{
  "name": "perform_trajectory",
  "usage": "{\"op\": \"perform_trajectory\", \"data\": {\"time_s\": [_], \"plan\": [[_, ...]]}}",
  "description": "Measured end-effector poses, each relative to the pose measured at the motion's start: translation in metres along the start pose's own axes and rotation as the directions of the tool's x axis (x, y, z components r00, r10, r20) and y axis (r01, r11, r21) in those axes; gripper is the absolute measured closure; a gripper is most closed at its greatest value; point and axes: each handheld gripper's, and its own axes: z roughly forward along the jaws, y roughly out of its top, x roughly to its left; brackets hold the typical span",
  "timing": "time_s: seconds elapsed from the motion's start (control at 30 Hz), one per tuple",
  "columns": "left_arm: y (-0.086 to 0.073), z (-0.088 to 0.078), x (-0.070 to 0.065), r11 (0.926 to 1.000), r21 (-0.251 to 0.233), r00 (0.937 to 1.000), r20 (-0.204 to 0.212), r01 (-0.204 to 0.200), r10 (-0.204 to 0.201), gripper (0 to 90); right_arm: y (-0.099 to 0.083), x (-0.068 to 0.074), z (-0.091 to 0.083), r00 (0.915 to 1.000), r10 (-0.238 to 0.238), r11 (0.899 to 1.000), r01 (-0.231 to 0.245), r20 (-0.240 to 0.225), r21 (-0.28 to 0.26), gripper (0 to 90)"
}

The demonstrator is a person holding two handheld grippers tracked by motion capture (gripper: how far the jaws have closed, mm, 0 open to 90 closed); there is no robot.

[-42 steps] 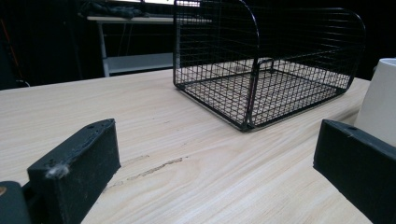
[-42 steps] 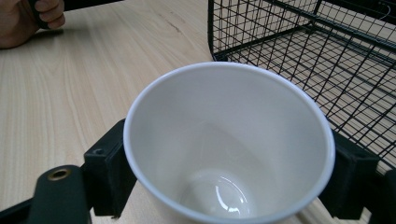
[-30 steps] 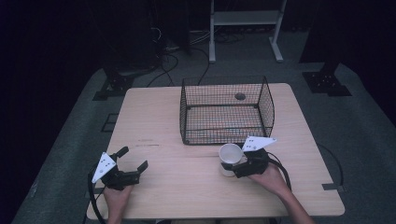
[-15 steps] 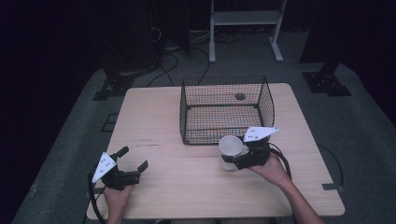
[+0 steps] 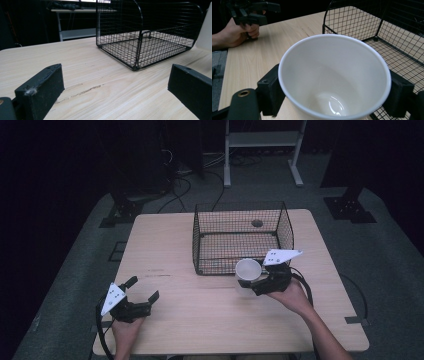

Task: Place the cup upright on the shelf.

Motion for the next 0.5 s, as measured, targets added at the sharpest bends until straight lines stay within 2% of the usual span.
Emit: {"op": "perform_trajectory", "data": {"time_s": [0.13, 0.23, 0.33, 0.4, 0.5], "plan": [[0.001, 0.002, 0.0, 0.9999, 0.007, 0.9998, -0.017, 0.014, -0.014, 0.0, 0.007, -0.002, -0.006, 1.0, -0.005, 1.0, 0.005, 0.007, -0.015, 19.0], [0.001, 0.005, -0.002, 0.9996, 0.025, 0.9985, -0.053, 0.013, -0.012, 0.0, 0.014, -0.004, -0.01, 0.9999, -0.01, 1.0, 0.01, 0.01, -0.022, 18.9], [0.001, 0.006, -0.002, 0.9992, 0.04, 0.9987, -0.051, 0.004, -0.002, 0.0, 0.02, -0.005, -0.013, 0.9998, -0.017, 0.999, 0.017, 0.012, -0.028, 18.9], [0.002, 0.007, -0.004, 0.9992, 0.04, 0.9961, -0.088, -0.005, 0.008, 0.0, 0.024, -0.007, -0.015, 0.9996, -0.023, 0.999, 0.023, 0.019, -0.03, 19.0], [0.002, 0.006, -0.002, 0.9996, 0.029, 0.9968, -0.08, 0.008, -0.006, 0.0, 0.032, -0.012, -0.018, 0.9997, -0.019, 0.999, 0.02, 0.017, -0.046, 18.9]]}}
